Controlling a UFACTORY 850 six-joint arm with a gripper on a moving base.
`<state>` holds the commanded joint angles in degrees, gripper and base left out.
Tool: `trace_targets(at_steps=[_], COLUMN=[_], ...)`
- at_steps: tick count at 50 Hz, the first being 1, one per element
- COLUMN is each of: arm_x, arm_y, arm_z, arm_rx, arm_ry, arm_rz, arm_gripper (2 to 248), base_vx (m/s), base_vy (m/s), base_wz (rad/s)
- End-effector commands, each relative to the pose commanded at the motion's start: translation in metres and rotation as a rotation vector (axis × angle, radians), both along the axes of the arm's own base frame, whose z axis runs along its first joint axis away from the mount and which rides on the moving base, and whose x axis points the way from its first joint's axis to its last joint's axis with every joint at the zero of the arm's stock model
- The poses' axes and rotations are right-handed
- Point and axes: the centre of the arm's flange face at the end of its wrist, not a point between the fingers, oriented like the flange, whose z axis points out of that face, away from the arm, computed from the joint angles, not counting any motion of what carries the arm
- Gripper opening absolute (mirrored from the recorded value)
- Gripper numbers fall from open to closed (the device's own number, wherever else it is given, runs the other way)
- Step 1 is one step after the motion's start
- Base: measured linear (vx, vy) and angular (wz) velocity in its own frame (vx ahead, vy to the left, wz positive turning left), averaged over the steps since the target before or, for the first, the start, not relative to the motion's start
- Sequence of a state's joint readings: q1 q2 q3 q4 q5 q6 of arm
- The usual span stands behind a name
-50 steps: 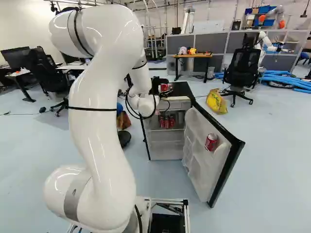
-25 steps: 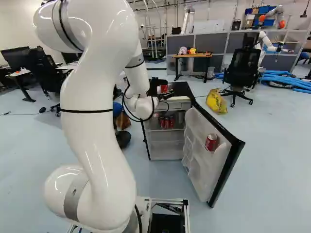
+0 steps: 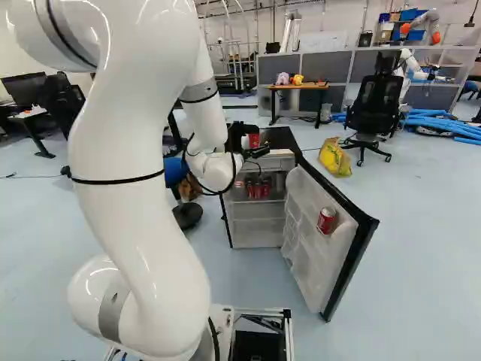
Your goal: Grab a drink from the fridge
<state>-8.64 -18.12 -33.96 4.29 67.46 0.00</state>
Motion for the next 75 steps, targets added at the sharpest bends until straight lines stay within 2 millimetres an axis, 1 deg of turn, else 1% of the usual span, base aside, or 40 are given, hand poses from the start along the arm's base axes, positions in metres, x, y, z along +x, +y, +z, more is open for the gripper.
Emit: trace_targets(at_steps=[29,50,64,75], arm_x=[-0.056,-0.091,-0.107,-0.114], arm_y=[-0.017,-0.032,-0.045,-0.058], arm_z=[0.020,0.032,0.041,0.049], arm_rx=[0.024,0.032,0.032,0.030], arm_ry=[0.096,0.154,0.172,0.180], arm_rz=[-0.047,-0.080,-0.111,-0.137], arm_gripper=[247,247,247,247], base_vx=[0.000,0.000,0.000,0.000], base_vy=[0.000,0.000,0.000,0.000], base_wz=[0.000,0.000,0.000,0.000])
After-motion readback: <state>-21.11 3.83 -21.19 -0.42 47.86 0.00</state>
